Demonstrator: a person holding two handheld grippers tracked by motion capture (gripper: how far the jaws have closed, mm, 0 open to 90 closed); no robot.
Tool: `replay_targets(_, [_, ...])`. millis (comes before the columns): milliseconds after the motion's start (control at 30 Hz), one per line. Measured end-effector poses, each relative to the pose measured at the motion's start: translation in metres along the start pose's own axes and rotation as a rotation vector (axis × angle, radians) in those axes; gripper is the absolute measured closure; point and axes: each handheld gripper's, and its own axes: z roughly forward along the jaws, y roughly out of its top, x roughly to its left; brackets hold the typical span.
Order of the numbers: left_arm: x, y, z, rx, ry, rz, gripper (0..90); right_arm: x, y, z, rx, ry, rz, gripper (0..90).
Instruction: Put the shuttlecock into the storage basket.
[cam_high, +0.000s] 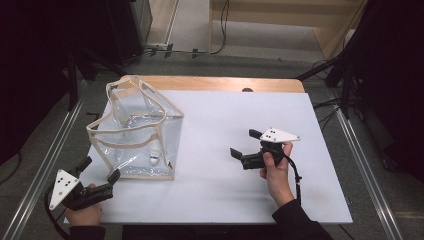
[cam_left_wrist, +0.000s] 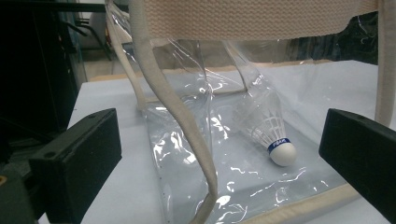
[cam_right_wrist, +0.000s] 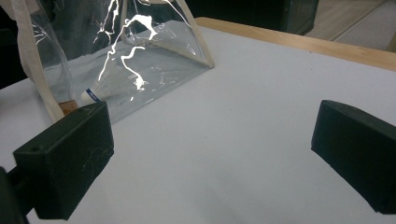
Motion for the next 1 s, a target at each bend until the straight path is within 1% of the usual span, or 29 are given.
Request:
replay_targets(267, [0.000, 0.000, 0.000, 0.002, 0.000, 0.002, 0.0, -0.007, -0.011, -0.011, -0.003, -0.021, 0.018, 0.0])
replay_targets(467, [0.000, 0.000, 0.000, 0.002, 0.000, 0.002, 0.0, -0.014, -0.021, -0.019, -0.001, -0.043, 0.032, 0.0])
replay_targets(1000, [0.000, 0.000, 0.000, 0.000, 0.000, -0.001, 0.0, -0.030, -0.041, -0.046, -0.001, -0.107, 0.075, 0.0])
